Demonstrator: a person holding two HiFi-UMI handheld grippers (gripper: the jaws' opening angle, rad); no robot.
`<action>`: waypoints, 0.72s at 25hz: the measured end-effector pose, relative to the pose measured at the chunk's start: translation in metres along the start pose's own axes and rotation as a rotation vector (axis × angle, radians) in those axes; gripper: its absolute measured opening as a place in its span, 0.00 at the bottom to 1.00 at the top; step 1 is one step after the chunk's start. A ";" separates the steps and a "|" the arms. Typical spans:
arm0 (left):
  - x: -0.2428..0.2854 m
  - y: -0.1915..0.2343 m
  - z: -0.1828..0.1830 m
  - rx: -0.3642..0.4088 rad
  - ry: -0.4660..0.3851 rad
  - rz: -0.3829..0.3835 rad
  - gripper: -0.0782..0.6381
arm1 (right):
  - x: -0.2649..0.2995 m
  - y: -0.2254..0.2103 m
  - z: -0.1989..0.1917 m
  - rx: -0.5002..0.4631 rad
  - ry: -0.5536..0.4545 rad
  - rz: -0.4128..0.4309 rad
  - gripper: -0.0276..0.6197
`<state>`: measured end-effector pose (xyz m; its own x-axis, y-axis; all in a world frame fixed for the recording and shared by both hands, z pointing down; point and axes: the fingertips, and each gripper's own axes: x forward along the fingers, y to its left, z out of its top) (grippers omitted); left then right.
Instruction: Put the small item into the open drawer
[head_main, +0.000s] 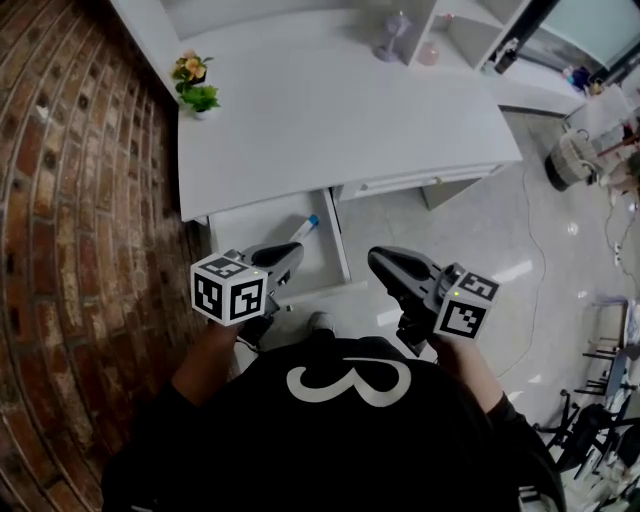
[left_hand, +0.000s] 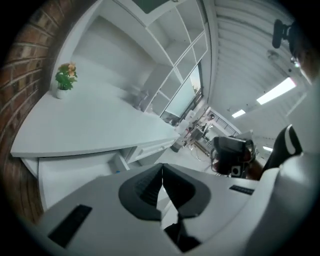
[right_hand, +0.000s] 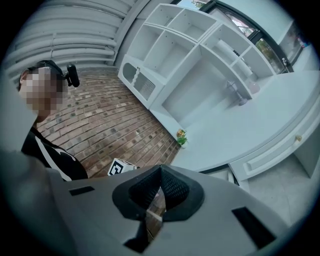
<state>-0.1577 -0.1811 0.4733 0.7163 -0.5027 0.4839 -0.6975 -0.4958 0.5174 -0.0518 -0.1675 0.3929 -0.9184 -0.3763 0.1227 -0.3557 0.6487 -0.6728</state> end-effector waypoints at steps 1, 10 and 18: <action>-0.005 -0.008 0.003 -0.006 -0.019 -0.025 0.12 | 0.002 0.003 -0.004 -0.002 0.006 0.010 0.06; -0.039 -0.076 0.032 0.049 -0.138 -0.173 0.12 | 0.012 0.030 -0.009 -0.030 0.006 0.100 0.06; -0.045 -0.087 0.033 -0.008 -0.174 -0.202 0.11 | 0.009 0.036 -0.018 -0.035 0.015 0.129 0.06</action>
<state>-0.1301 -0.1385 0.3830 0.8261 -0.5089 0.2419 -0.5401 -0.5929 0.5972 -0.0760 -0.1361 0.3828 -0.9592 -0.2786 0.0475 -0.2399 0.7138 -0.6580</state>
